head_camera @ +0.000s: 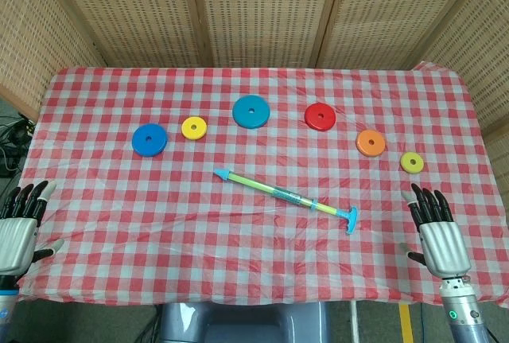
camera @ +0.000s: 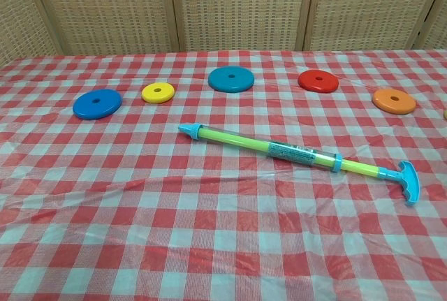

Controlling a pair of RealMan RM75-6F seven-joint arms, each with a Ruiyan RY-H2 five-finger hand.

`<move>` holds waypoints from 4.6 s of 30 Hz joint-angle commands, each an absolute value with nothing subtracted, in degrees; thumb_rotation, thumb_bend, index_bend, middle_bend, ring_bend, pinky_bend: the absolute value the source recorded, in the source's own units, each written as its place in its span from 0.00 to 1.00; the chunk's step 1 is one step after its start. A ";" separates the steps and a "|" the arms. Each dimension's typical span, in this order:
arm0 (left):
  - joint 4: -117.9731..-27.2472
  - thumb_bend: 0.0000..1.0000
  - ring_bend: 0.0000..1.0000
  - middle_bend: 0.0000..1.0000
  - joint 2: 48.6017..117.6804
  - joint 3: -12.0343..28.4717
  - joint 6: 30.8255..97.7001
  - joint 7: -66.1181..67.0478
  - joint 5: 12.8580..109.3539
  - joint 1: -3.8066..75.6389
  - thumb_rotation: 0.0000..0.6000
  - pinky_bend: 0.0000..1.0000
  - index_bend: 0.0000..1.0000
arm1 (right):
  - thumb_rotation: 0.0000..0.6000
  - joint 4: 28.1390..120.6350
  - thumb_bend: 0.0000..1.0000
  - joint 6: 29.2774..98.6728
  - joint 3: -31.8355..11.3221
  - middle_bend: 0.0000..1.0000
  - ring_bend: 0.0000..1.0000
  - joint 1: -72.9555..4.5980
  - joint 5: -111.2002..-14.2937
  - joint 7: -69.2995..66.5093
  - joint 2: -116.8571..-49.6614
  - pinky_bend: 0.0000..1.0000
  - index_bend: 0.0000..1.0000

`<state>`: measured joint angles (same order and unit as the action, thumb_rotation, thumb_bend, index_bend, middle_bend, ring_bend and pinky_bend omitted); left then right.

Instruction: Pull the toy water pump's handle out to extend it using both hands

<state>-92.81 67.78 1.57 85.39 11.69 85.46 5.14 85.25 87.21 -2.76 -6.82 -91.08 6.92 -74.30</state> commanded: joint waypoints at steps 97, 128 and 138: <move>-91.03 0.15 0.00 0.00 69.32 2.97 79.65 10.46 80.09 7.96 1.00 0.00 0.00 | 1.00 73.70 0.58 64.31 -9.35 1.00 0.92 -24.72 -66.79 24.68 -95.72 0.49 0.63; -100.80 0.15 0.00 0.00 65.68 8.64 69.84 15.91 70.11 15.81 1.00 0.00 0.00 | 1.00 91.88 0.62 60.51 -19.37 1.00 0.93 -31.49 -57.47 25.12 -80.88 0.50 0.80; -105.09 0.15 0.00 0.00 66.24 11.01 66.97 21.26 65.93 20.65 1.00 0.00 0.00 | 1.00 94.39 0.63 60.08 -21.28 1.00 0.93 -33.23 -54.46 24.24 -76.70 0.50 0.82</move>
